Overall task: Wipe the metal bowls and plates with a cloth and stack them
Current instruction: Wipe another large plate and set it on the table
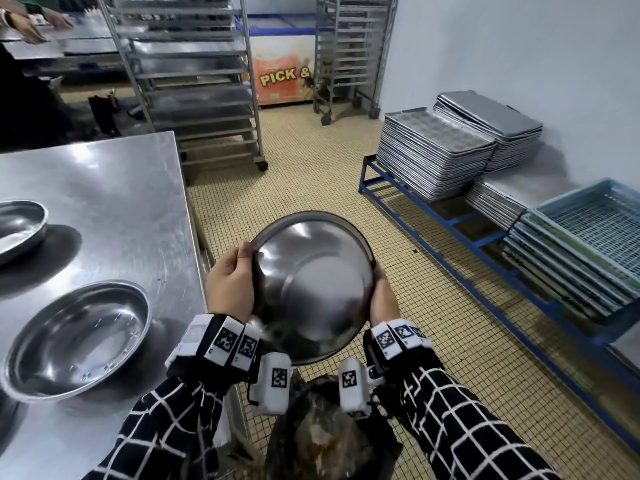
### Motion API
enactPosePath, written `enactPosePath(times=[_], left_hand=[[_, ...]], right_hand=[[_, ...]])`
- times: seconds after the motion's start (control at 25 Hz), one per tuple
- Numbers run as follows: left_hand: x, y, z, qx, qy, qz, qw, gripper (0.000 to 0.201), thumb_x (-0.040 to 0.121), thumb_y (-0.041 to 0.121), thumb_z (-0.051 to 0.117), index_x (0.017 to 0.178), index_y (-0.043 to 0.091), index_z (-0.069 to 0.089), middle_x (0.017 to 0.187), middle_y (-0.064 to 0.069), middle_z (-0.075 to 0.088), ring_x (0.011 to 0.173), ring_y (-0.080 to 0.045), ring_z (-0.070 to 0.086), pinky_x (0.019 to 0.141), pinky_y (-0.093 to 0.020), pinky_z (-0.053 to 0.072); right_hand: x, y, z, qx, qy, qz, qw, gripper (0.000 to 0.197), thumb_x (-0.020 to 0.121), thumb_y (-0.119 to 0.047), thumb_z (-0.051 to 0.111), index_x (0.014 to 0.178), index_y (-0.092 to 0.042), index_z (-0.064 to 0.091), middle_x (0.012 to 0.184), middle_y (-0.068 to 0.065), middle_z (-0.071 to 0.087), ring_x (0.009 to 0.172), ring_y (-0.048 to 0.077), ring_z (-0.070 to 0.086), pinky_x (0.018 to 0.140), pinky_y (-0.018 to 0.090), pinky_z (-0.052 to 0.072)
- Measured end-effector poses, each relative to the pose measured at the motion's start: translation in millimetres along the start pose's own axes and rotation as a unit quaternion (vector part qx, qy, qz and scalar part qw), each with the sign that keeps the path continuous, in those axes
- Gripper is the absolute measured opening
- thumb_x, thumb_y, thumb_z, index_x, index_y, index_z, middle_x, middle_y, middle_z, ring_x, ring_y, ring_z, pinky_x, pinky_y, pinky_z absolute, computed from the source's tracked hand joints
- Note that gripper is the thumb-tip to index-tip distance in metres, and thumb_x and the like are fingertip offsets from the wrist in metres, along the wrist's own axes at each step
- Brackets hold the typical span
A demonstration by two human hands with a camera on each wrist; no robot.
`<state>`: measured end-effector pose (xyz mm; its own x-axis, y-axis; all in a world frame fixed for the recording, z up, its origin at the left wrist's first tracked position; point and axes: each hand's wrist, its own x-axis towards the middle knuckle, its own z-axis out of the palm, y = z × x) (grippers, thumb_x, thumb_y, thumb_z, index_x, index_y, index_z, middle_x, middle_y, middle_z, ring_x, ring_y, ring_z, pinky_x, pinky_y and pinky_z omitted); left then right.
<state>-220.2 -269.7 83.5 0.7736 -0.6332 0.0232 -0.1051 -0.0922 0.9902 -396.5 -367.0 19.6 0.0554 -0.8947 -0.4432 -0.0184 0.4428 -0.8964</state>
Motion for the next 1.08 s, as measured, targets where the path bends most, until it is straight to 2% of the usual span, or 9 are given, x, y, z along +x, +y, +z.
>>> enactPosePath(times=[0.16, 0.24, 0.4, 0.52, 0.6, 0.68, 0.84, 0.96, 1.08], left_hand=[[1.5, -10.9, 1.0, -0.036, -0.036, -0.030, 0.998, 0.032, 0.093, 0.051, 0.048, 0.087, 0.026, 0.066, 0.083, 0.005, 0.065, 0.084, -0.016, 0.060, 0.084, -0.031, 0.049], [-10.1, -6.0, 2.5, -0.068, -0.077, -0.022, 0.994, 0.027, 0.094, 0.042, 0.051, 0.100, 0.018, 0.061, 0.088, 0.006, 0.062, 0.086, -0.016, 0.060, 0.080, -0.027, 0.048], [-26.5, 1.0, 5.6, -0.070, -0.120, 0.063, 0.988, 0.038, 0.088, 0.038, 0.054, 0.126, 0.029, 0.050, 0.107, 0.017, 0.057, 0.100, 0.001, 0.056, 0.084, -0.018, 0.046], [-22.0, 5.2, 8.7, -0.033, -0.168, 0.080, 0.982, 0.028, 0.085, 0.042, 0.054, 0.112, 0.035, 0.058, 0.098, 0.008, 0.064, 0.094, -0.012, 0.064, 0.084, -0.029, 0.053], [-23.7, 10.2, 13.5, -0.007, -0.172, 0.075, 0.982, 0.008, 0.089, 0.037, 0.055, 0.094, 0.036, 0.061, 0.088, 0.007, 0.067, 0.085, -0.011, 0.064, 0.083, -0.030, 0.053], [-23.9, 8.5, 15.5, 0.014, -0.154, 0.074, 0.985, 0.014, 0.093, 0.032, 0.054, 0.082, 0.034, 0.063, 0.082, 0.006, 0.067, 0.080, -0.010, 0.061, 0.079, -0.027, 0.051], [-17.3, 3.3, 12.7, 0.048, -0.114, 0.066, 0.990, 0.021, 0.094, 0.032, 0.053, 0.077, 0.030, 0.065, 0.077, 0.001, 0.066, 0.076, -0.016, 0.059, 0.070, -0.026, 0.046], [-15.5, -0.5, 15.0, 0.093, -0.082, 0.084, 0.989, 0.026, 0.095, 0.034, 0.052, 0.080, 0.019, 0.068, 0.076, -0.007, 0.067, 0.077, -0.026, 0.061, 0.073, -0.038, 0.048], [-16.6, 2.3, 18.5, 0.102, -0.060, 0.087, 0.989, 0.029, 0.095, 0.033, 0.052, 0.078, 0.016, 0.067, 0.073, -0.010, 0.066, 0.073, -0.027, 0.061, 0.070, -0.041, 0.049]], right_hand=[[-5.6, -7.0, -12.4, -0.009, 0.007, -0.044, 0.999, 0.084, 0.062, -0.090, 0.043, 0.102, -0.019, 0.065, 0.108, 0.008, 0.068, 0.102, 0.030, 0.062, 0.095, 0.049, 0.049], [-3.1, -21.2, -26.3, -0.046, 0.003, -0.068, 0.997, 0.069, 0.080, -0.077, 0.039, 0.100, -0.016, 0.063, 0.104, 0.005, 0.066, 0.103, 0.028, 0.060, 0.098, 0.046, 0.046], [-9.3, -79.0, -39.9, -0.216, -0.033, -0.201, 0.955, 0.047, 0.101, -0.043, 0.029, 0.128, -0.014, 0.055, 0.108, 0.003, 0.056, 0.101, 0.017, 0.050, 0.091, 0.026, 0.035], [-3.0, -101.1, -37.7, -0.379, -0.099, -0.308, 0.867, 0.043, 0.101, -0.038, 0.032, 0.123, -0.011, 0.057, 0.111, 0.011, 0.064, 0.100, 0.025, 0.058, 0.079, 0.025, 0.039], [-1.5, -107.3, -32.2, -0.445, -0.135, -0.368, 0.805, 0.040, 0.101, -0.036, 0.035, 0.118, -0.009, 0.059, 0.102, 0.009, 0.066, 0.093, 0.024, 0.060, 0.068, 0.020, 0.039], [-2.2, -107.6, -25.7, -0.461, -0.155, -0.419, 0.767, 0.037, 0.101, -0.034, 0.037, 0.112, -0.006, 0.060, 0.093, 0.006, 0.065, 0.084, 0.022, 0.060, 0.064, 0.018, 0.040], [-5.6, -92.9, -14.1, -0.421, -0.150, -0.440, 0.779, 0.032, 0.101, -0.030, 0.039, 0.103, -0.004, 0.058, 0.092, 0.005, 0.062, 0.081, 0.017, 0.054, 0.073, 0.027, 0.039], [-9.2, -75.4, -1.4, -0.337, 0.005, -0.477, 0.812, 0.040, 0.100, -0.037, 0.036, 0.112, -0.007, 0.059, 0.107, 0.006, 0.063, 0.099, 0.020, 0.050, 0.087, 0.034, 0.042], [-29.1, -53.9, 16.2, -0.382, 0.068, -0.556, 0.736, 0.039, 0.097, -0.040, 0.035, 0.113, -0.017, 0.062, 0.117, 0.001, 0.060, 0.111, 0.026, 0.050, 0.097, 0.037, 0.037]])
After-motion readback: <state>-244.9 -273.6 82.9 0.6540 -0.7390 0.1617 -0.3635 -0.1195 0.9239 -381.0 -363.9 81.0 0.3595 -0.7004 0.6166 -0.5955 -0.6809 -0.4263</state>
